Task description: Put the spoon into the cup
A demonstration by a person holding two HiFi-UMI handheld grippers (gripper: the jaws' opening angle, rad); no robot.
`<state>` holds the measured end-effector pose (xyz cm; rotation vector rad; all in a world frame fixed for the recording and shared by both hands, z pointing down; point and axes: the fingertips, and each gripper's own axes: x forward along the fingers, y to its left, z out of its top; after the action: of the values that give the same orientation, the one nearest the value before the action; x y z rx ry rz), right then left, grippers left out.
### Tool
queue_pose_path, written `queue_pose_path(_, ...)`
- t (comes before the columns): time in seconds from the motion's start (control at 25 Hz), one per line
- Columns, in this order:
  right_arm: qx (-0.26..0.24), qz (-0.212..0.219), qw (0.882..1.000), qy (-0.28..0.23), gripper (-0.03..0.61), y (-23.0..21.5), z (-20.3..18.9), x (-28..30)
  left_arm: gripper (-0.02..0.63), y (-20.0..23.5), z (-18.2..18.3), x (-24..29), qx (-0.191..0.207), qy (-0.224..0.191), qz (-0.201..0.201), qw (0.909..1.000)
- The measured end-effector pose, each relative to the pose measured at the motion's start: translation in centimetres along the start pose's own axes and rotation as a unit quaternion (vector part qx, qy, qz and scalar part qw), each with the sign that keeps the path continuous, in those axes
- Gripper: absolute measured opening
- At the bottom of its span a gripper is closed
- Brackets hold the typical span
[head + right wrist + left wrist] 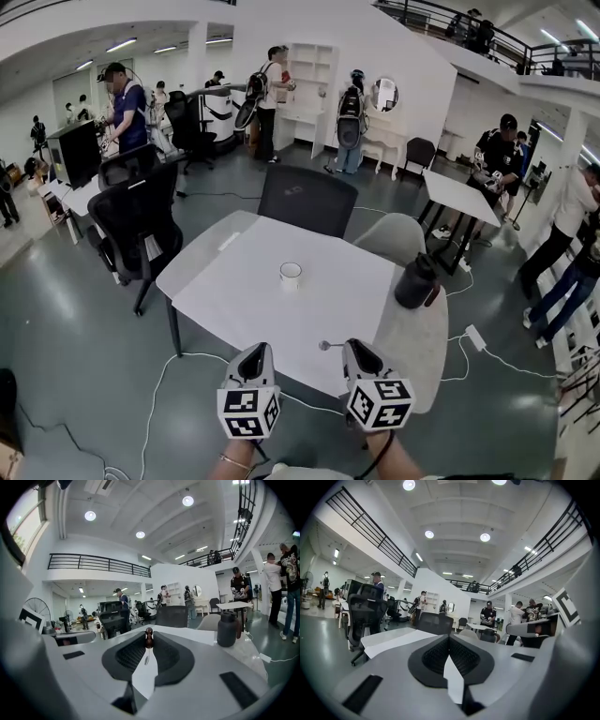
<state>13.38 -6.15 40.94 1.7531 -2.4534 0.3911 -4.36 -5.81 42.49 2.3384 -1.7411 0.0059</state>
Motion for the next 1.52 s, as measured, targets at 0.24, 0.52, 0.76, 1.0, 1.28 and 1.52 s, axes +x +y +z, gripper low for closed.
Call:
queue_pose_path(0.24, 0.015, -0.014, 1.000, 0.013, 0.067, -0.9, -0.7, 2.3, 0.018, 1.8, -0.8, 1.7, -0.004, 0.018, 0.003, 0.9998)
queue_pose_path(0.52, 0.008, -0.018, 1.000, 0.018, 0.067, -1.1, 0.1, 4.9, 0.018, 3.2, -1.2, 3.5, -0.017, 0.026, 0.010, 0.9995)
queue_pose_path(0.76, 0.010, -0.015, 1.000, 0.010, 0.067, -1.8, 1.5, 8.6, 0.018, 4.6, -0.6, 6.0, -0.012, 0.028, 0.015, 0.9994)
queue_pose_path(1.0, 0.009, -0.004, 1.000, 0.016, 0.067, -3.8, 2.9, 11.9, 0.018, 4.6, -0.1, 9.8, -0.011, 0.038, 0.024, 0.9989)
queue_pose_path(1.28, 0.012, 0.001, 1.000, 0.020, 0.067, -5.7, 3.9, 16.4, 0.018, 5.3, 0.9, 15.4, 0.001, 0.048, 0.021, 0.9986)
queue_pose_path(1.52, 0.027, 0.002, 0.999, 0.023, 0.067, -7.4, 4.0, 19.4, 0.018, 5.8, 1.3, 18.9, 0.007, 0.052, 0.026, 0.9983)
